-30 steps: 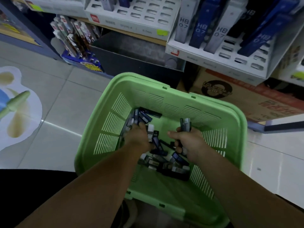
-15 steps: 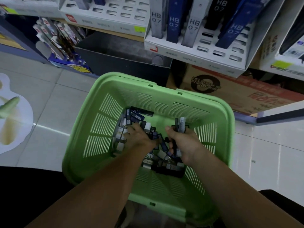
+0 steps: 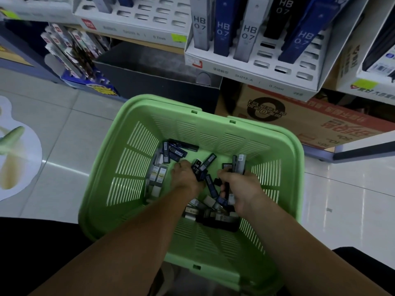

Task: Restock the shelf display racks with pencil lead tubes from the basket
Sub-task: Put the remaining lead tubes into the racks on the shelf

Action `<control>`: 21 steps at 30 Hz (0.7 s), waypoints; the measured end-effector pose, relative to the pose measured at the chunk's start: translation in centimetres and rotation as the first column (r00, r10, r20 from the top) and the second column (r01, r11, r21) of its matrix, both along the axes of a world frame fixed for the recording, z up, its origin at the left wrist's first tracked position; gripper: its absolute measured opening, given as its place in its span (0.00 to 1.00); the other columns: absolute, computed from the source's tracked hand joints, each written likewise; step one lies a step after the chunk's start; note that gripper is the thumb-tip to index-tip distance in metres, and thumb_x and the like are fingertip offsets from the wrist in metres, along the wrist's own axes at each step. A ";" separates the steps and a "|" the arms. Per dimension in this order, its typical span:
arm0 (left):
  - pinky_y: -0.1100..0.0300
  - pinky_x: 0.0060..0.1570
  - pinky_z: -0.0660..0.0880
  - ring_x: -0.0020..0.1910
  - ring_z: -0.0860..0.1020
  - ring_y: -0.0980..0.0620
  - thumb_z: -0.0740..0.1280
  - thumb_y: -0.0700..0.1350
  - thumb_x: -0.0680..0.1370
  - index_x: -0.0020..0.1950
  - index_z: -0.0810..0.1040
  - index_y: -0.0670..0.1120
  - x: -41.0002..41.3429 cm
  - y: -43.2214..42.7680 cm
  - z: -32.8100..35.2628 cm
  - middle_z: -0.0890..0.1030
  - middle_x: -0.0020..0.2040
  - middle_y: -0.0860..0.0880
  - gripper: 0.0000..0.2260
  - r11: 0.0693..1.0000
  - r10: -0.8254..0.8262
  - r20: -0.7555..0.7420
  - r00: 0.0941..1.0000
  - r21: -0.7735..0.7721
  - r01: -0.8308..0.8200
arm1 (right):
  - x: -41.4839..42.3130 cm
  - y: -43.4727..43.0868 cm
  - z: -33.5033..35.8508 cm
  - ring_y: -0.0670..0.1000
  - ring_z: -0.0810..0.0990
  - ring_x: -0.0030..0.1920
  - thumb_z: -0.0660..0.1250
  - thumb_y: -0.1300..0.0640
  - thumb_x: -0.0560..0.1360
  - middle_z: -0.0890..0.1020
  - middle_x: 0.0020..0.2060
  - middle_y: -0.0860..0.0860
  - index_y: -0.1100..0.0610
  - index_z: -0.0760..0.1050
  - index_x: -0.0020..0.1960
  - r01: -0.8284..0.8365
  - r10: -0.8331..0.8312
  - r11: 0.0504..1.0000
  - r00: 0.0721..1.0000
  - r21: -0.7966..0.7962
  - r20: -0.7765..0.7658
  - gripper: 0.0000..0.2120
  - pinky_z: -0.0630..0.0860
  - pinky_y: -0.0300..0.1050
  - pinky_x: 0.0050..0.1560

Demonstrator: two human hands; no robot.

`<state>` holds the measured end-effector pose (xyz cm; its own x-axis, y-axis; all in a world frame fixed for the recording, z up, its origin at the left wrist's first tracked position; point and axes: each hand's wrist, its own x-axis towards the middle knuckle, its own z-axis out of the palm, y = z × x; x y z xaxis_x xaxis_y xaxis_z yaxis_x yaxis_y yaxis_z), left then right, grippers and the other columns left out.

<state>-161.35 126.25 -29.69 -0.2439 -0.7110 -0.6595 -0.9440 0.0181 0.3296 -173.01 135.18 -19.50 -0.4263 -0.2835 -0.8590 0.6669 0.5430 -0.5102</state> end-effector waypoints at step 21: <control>0.54 0.45 0.79 0.50 0.81 0.45 0.75 0.49 0.75 0.63 0.73 0.39 1.2 -2.9 2.2 0.80 0.54 0.41 0.23 0.983 0.050 -0.054 0.997 0.179 -0.040 | -0.8 -0.4 1.0 0.50 0.65 0.25 0.74 0.65 0.75 0.70 0.29 0.53 0.61 0.75 0.49 -0.138 0.138 0.990 0.986 -0.001 0.092 0.08 0.60 0.41 0.25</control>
<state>-160.17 123.37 -27.53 -0.2560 -0.5948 -0.7620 -0.9215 -0.0879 0.3782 -173.77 134.78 -18.45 -0.3030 -0.3294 -0.8943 0.6291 0.6358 -0.4473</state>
